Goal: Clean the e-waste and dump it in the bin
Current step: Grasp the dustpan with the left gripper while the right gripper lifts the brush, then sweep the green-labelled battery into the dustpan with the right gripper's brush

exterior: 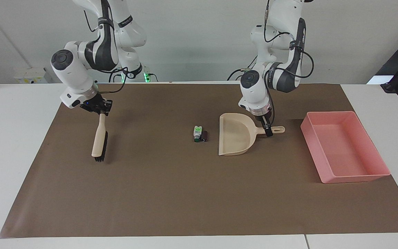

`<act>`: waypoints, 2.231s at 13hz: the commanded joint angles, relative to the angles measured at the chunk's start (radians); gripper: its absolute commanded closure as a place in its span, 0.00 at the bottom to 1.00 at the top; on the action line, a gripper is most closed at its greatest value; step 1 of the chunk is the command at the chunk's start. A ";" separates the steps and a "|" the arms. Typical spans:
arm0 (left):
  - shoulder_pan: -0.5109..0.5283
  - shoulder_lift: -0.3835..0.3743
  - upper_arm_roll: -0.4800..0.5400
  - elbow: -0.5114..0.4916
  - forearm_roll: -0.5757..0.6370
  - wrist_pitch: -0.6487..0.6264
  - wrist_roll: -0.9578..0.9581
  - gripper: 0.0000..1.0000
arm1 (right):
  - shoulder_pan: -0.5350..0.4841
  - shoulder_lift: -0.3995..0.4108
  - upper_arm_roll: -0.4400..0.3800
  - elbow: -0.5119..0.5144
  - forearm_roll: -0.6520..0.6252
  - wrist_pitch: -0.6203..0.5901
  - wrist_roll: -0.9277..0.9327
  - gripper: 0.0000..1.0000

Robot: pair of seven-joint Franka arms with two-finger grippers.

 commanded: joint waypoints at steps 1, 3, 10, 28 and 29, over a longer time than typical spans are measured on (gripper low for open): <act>-0.015 -0.006 0.009 -0.011 0.025 0.020 -0.019 0.35 | 0.119 -0.007 0.003 0.014 -0.011 -0.038 0.096 1.00; -0.022 -0.008 0.009 -0.010 0.025 0.021 -0.015 0.67 | 0.217 -0.007 0.003 0.014 -0.011 -0.041 0.173 1.00; -0.018 -0.023 0.011 0.036 0.025 -0.021 0.004 1.00 | 0.535 0.080 0.006 0.057 -0.001 -0.019 0.541 1.00; -0.157 0.143 0.009 0.167 0.085 -0.229 -0.111 1.00 | 0.785 0.437 0.110 0.351 0.465 0.280 0.610 1.00; -0.156 0.140 0.009 0.161 0.083 -0.209 -0.109 1.00 | 0.777 0.436 0.109 0.367 0.476 0.269 0.603 1.00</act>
